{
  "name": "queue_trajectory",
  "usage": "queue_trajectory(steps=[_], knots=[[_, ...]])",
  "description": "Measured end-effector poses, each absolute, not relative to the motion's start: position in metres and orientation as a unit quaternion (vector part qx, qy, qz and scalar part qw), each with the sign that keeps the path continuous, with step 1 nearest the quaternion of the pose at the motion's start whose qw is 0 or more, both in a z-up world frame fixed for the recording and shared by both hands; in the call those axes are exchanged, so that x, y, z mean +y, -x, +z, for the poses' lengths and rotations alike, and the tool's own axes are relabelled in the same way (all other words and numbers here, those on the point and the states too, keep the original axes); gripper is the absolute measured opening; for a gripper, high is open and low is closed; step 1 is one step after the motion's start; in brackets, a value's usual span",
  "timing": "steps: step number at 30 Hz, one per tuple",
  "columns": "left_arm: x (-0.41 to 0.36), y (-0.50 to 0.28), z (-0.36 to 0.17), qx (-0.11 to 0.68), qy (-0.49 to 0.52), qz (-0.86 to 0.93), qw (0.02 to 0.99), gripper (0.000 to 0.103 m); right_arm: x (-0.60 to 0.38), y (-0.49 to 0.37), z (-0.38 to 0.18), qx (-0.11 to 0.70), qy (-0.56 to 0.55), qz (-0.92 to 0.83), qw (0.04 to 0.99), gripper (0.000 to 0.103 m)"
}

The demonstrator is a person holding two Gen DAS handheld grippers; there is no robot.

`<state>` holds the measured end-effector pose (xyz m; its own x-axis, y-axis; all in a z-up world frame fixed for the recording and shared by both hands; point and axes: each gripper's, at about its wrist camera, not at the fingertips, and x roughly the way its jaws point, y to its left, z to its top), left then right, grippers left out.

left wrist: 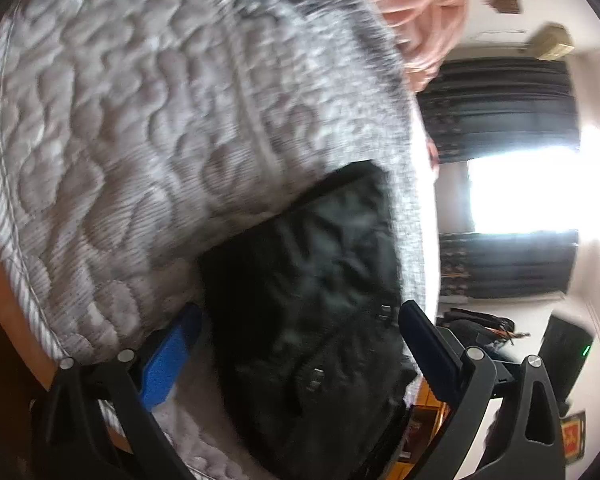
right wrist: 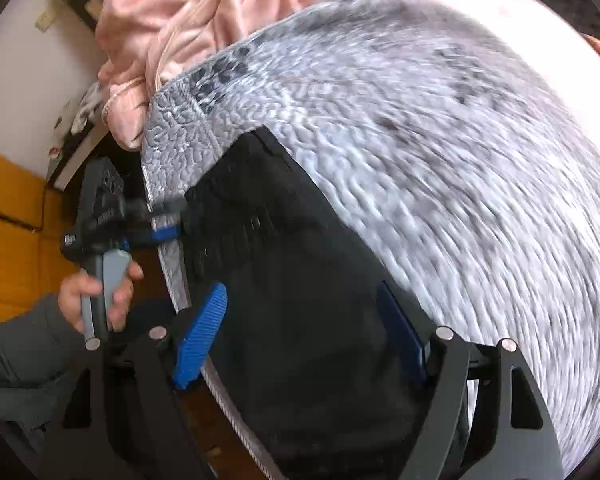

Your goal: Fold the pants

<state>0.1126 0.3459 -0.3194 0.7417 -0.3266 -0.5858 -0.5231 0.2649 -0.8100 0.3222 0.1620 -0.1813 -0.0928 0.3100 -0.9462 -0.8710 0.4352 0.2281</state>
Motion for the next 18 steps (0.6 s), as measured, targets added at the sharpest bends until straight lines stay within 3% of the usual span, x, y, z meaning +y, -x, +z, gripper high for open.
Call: queue_trajectory(steps=[7,12,18], knots=[[0.350,-0.126,-0.325,0.355,0.614,0.074,0.701,0.099,0.265,-0.346,-0.243,0.593,0.291,0.500,0.561,0.077],[0.355,-0.119,-0.329,0.357,0.627,0.081,0.688,0.090,0.315,-0.354,-0.277,0.601,0.308,0.525,0.518,0.077],[0.351,-0.117,-0.330,0.372,0.625,0.086,0.680,0.071,0.347,-0.345,-0.303,0.611,0.342,0.548,0.457,0.077]])
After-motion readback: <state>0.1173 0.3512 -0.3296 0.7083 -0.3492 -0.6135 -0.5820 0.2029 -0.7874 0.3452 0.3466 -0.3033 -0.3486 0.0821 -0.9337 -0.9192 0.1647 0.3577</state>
